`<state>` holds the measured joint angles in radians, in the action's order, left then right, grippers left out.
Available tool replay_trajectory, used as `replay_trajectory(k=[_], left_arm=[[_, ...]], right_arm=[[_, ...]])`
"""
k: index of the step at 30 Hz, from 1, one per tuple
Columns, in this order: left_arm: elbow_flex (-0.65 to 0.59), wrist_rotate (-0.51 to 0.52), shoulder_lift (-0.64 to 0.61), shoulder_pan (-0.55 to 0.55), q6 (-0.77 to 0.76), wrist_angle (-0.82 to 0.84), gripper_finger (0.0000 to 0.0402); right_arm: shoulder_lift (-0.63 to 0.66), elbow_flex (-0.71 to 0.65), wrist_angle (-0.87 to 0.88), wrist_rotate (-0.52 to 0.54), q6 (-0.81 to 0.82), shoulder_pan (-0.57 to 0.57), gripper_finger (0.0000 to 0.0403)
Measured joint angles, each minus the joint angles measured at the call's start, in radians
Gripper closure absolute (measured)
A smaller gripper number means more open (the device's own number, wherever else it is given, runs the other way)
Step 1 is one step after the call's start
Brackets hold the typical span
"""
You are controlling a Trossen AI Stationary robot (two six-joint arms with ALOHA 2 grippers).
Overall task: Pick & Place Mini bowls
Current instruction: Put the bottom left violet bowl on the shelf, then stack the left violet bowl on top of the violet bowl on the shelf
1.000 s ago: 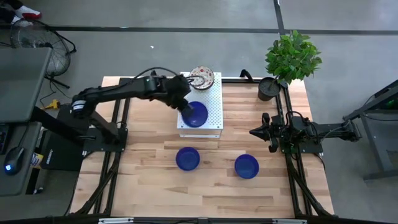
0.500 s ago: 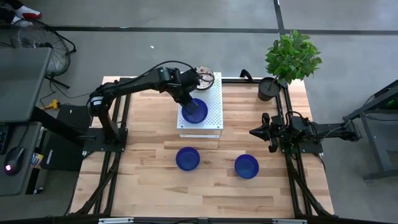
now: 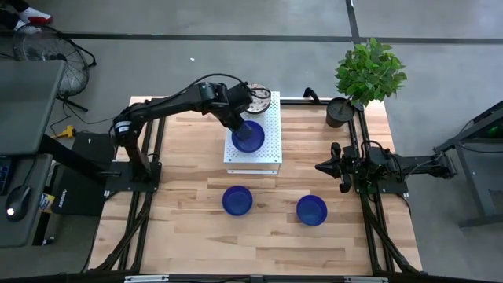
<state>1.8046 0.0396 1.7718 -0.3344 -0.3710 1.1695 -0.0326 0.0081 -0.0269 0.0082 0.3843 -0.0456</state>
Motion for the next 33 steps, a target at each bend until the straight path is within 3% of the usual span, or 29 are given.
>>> replay_trajectory(k=[17, 28, 33], left_arm=[[0.0, -0.064, 0.062, 0.001, 0.053, -0.022, 0.0392], [0.001, -0.07, 0.064, 0.001, 0.071, -0.016, 0.0306], [0.085, -0.039, 0.064, 0.0, 0.123, 0.023, 0.0268]], right_arm=[[0.0, 0.0, 0.0, 0.0, 0.0, 0.0, 0.0402], [0.0, 0.0, 0.0, 0.0, 0.0, 0.0, 0.0402], [0.0, 0.0, 0.0, 0.0, 0.0, 0.0, 0.0402]])
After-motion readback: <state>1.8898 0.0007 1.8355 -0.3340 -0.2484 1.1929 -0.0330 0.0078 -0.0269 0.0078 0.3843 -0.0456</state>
